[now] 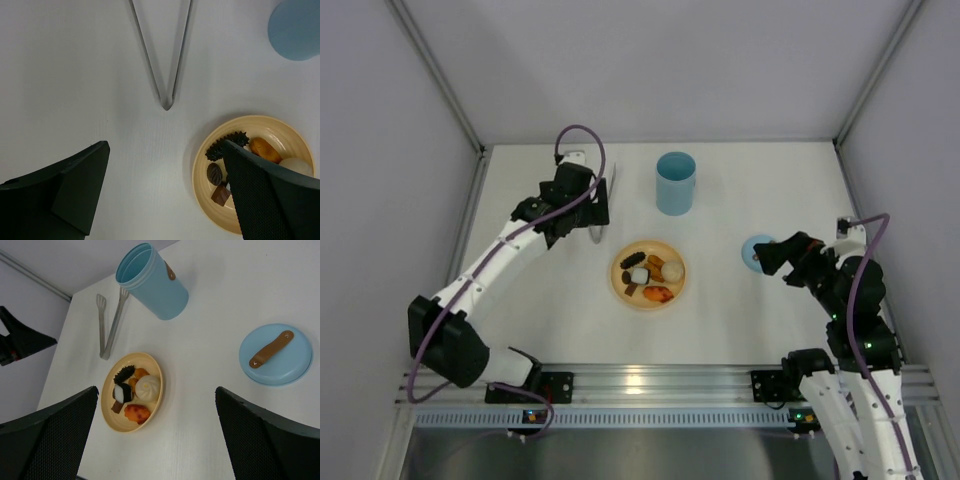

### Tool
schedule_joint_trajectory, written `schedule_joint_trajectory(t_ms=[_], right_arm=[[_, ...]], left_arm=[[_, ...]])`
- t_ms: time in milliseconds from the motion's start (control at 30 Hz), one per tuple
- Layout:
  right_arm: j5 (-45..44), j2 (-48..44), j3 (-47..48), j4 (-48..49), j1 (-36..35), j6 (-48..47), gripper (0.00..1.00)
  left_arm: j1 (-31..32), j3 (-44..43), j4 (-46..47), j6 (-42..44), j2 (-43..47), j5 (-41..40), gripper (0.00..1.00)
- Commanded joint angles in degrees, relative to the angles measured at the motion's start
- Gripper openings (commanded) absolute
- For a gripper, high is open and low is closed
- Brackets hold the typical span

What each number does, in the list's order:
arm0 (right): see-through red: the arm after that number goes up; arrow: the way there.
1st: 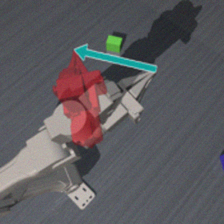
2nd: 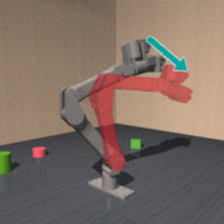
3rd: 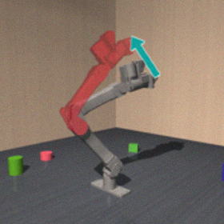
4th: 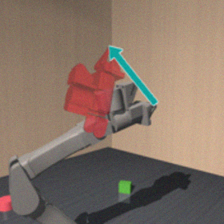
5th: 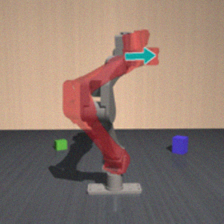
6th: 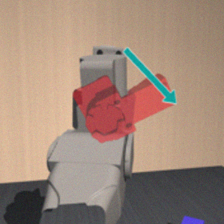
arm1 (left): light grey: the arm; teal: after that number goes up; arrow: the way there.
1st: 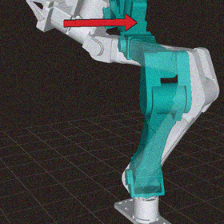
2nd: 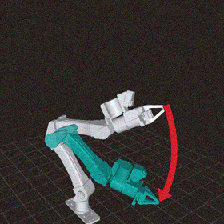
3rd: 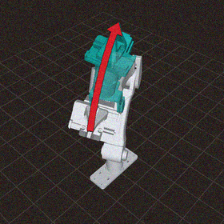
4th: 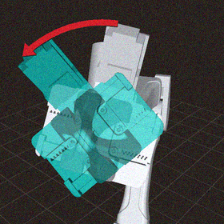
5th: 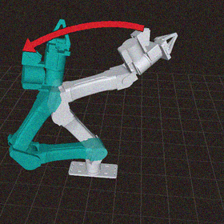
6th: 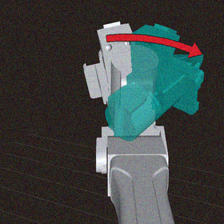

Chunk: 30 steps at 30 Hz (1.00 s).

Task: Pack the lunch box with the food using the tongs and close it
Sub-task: Pick up the clamp at the center of the board.

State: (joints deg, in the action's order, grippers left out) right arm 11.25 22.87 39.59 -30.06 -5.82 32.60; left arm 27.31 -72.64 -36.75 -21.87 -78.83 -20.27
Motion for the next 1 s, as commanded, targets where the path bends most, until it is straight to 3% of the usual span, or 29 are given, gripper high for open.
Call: schedule_joint_trajectory(t_ms=[0,467,967], right_arm=[[1.41,-0.64,3.47,-1.31,0.82,-0.08,0.99],[1.59,-0.81,4.44,-2.89,0.82,-1.22,0.99],[-0.35,-0.64,6.2,-6.93,0.82,-4.82,0.99]], left_arm=[[-2.26,-3.03,1.68,-2.38,-5.87,2.41,0.99],[-7.53,-12.07,8.54,1.04,-27.68,8.05,0.99],[-9.29,-24.21,8.02,3.68,-42.1,7.71,0.99]])
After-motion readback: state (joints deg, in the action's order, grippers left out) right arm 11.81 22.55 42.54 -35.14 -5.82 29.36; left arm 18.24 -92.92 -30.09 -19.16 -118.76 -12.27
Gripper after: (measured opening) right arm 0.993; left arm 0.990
